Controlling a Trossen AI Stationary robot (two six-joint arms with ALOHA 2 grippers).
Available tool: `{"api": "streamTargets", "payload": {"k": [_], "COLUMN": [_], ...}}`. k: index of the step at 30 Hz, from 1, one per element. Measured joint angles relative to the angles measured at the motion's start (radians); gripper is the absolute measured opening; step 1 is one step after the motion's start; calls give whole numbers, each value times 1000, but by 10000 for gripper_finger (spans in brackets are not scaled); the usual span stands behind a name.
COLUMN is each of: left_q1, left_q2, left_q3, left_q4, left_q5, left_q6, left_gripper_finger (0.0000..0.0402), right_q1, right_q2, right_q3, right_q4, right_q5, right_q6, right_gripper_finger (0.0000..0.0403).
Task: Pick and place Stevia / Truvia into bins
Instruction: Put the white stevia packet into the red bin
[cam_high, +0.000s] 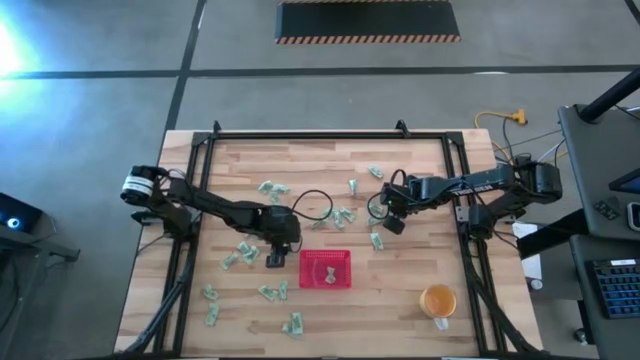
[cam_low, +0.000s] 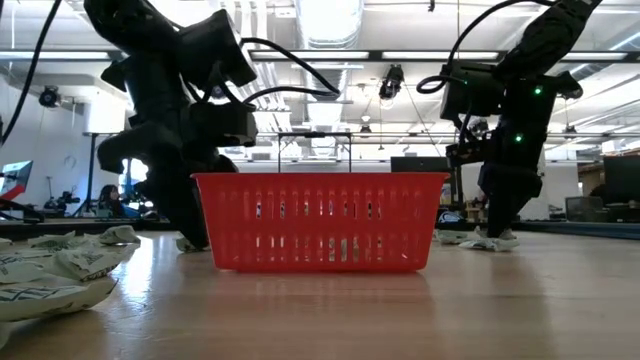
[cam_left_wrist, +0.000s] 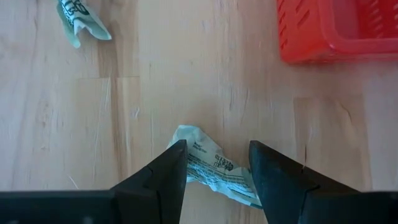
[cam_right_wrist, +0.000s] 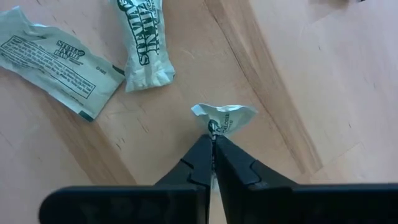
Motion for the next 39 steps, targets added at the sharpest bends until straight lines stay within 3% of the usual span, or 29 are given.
{"api": "streamTargets", "payload": {"k": [13, 20, 31, 39], "left_q1": [0, 0, 0, 0], "left_q2": [-1, -1, -1, -1], "left_q3": [0, 0, -2, -2], "left_q4": [1, 1, 1, 0], "left_q5": [-3, -3, -3, -2], "left_q6": [0, 3, 3, 4], "left_gripper_finger": [156, 156, 156, 156], "right_q1": [94, 233, 403, 413], "right_q2": [-134, -181, -24, 122], "right_q3": [112, 121, 115, 158], "right_q4": [8, 261, 638, 674], "right_q5": [-238, -359, -375, -357], "right_q6": [-49, -148, -394, -412], "right_gripper_finger": [9, 9, 9, 9]}}
